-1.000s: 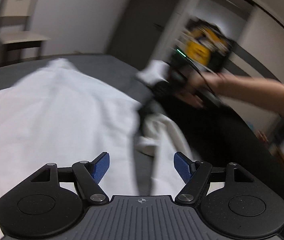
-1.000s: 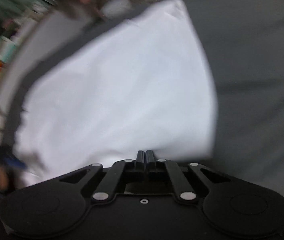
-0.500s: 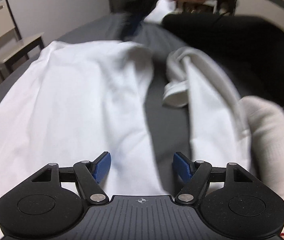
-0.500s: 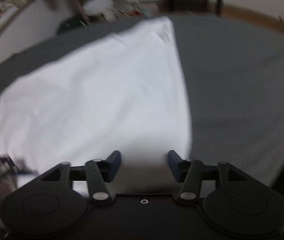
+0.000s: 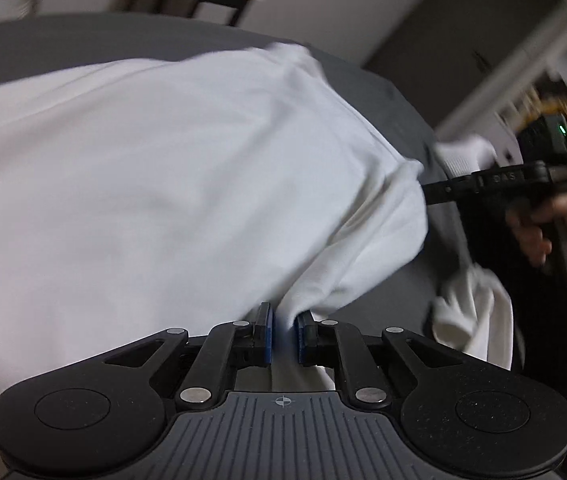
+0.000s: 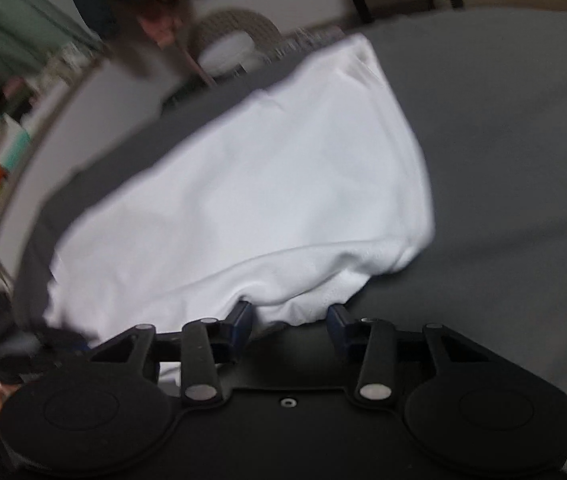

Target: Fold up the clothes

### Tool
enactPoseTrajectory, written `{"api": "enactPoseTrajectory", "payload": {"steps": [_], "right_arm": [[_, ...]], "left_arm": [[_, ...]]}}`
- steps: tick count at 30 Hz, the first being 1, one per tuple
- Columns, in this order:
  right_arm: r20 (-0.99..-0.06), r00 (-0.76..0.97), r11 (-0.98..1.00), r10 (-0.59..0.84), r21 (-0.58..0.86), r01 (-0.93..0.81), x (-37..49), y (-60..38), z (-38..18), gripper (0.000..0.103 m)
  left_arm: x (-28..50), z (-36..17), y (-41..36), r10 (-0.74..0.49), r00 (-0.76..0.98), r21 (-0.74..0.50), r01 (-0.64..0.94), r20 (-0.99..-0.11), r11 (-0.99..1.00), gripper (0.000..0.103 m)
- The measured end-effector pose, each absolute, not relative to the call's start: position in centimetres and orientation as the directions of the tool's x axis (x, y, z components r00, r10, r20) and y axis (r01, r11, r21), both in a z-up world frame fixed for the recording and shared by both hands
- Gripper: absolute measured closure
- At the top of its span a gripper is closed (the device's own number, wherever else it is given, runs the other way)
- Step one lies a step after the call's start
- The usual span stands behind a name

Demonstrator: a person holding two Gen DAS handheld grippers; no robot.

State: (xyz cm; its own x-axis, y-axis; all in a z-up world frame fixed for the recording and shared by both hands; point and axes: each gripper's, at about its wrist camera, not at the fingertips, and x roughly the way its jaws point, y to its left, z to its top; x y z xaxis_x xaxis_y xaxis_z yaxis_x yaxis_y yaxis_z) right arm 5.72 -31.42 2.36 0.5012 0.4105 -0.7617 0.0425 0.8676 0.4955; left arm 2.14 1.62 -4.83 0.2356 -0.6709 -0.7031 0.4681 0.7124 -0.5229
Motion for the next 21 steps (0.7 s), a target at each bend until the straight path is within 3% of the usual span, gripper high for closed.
{"api": "enactPoseTrajectory", "payload": {"steps": [4,17,21], "right_arm": [[-0.719,0.560,0.836,0.411,0.542,0.082,8.6,-30.6,2.2,0.060],[-0.765,0.520,0.814,0.380,0.544,0.205,6.3,-31.0,1.8,0.057],[-0.710,0.509,0.664,0.487,0.679,0.313,5.8,-30.4,-1.1,0.058]], "left_arm": [[2.7,-5.7,2.4,-0.685,0.245,-0.571,0.403,-0.686,0.715,0.091],[3.2,-6.4,4.1,-0.683,0.290,-0.615,0.299,-0.670,0.730,0.091],[3.0,-6.4,4.2,-0.682,0.293,-0.613,0.300,-0.670,0.731,0.091]]}}
